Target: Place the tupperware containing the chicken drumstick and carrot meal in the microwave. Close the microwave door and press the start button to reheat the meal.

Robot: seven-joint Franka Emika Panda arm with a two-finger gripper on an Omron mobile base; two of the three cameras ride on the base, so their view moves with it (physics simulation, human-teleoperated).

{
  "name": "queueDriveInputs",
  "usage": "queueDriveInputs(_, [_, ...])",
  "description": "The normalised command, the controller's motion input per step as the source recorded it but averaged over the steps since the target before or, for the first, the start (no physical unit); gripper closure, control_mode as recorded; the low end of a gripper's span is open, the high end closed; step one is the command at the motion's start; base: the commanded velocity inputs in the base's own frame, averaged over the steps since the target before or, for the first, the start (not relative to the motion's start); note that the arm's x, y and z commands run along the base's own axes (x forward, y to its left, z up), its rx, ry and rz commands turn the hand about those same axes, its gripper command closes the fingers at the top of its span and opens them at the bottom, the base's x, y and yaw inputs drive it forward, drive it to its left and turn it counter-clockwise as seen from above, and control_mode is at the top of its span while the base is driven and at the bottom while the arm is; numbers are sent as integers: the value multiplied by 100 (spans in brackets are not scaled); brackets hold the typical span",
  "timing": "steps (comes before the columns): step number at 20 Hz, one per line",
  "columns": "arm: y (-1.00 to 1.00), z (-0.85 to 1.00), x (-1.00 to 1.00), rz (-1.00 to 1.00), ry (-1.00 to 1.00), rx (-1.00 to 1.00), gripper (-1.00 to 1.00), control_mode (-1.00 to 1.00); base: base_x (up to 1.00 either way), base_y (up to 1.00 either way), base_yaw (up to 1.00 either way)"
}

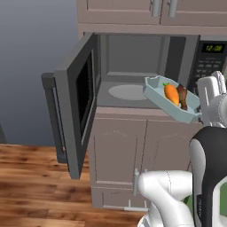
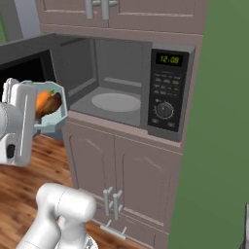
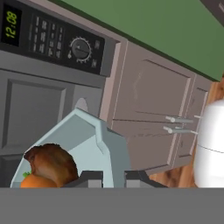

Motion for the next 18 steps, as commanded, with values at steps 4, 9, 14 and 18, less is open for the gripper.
queueDriveInputs(4, [0, 0, 18, 0, 0, 0, 100, -100, 0, 0, 0])
queueDriveInputs(9, [0, 0, 15, 0, 0, 0, 100, -100, 0, 0, 0])
queueDriveInputs(14, [0, -5, 18, 0, 0, 0, 100, -100, 0, 0, 0])
queueDriveInputs(18, [-1, -15, 27, 0, -1, 0, 100, -100, 0, 0, 0])
